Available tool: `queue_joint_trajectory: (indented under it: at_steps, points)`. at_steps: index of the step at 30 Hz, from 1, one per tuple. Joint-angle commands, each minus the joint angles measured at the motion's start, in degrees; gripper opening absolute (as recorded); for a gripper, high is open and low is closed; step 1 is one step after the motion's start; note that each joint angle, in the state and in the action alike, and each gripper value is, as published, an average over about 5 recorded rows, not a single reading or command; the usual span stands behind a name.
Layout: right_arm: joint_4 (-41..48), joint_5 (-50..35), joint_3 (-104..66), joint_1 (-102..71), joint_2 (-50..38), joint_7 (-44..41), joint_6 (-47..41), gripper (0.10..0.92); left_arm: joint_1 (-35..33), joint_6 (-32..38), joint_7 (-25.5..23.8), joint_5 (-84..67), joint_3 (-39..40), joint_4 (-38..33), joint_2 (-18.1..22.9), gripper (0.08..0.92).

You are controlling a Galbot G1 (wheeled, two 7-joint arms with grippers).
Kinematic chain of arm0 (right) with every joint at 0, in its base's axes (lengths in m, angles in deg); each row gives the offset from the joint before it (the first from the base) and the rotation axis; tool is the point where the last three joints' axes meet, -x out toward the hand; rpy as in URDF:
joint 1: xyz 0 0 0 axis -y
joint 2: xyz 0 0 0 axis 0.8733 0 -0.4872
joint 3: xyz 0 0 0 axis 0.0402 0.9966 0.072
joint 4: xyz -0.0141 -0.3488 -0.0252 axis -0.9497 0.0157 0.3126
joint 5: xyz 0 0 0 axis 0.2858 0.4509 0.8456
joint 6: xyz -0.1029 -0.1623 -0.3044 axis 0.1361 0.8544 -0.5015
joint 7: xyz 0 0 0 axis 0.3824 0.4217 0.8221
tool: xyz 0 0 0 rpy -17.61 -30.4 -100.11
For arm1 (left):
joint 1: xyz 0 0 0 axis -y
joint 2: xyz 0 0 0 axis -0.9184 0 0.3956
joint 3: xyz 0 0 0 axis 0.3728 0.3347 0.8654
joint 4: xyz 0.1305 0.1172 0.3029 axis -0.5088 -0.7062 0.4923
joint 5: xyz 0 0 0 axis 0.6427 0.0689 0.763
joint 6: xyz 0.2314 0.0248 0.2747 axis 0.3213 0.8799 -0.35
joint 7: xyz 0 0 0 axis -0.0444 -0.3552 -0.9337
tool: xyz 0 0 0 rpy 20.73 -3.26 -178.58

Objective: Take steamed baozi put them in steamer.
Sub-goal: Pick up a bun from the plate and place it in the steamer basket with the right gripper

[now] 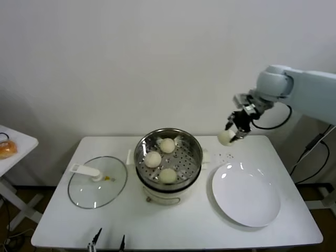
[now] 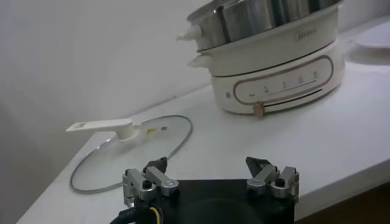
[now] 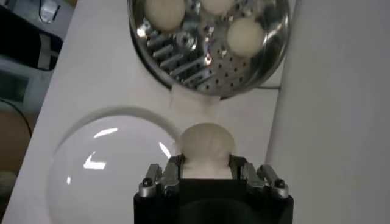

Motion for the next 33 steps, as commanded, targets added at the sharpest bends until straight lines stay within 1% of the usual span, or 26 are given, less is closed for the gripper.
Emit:
queue_joint_trajectory:
  at_steps: [1,12,23,33]
  points:
    - [-1.87,-10.02,-0.70,4.24,12.47,1.98,-5.53,0.535,0.12,-0.15,-0.17,0.08,0.05,-0.14,-0.06,0.823]
    - [1.06,-3.18,-4.45,-9.83,18.18,5.96,-8.14,0.535,0.29,-0.25,-0.34,0.02,-0.18,0.02,0.15,0.823]
    - [4.33,4.96,-4.09,-18.28,18.93,8.69,-8.12,0.536,0.66,-0.30,-0.33,-0.16,-0.48,0.28,0.31,0.823]
    - [4.94,5.84,-5.67,-20.45,18.09,9.68,-8.44,0.548,0.61,-0.18,-0.30,-0.11,-0.53,0.38,0.28,0.823]
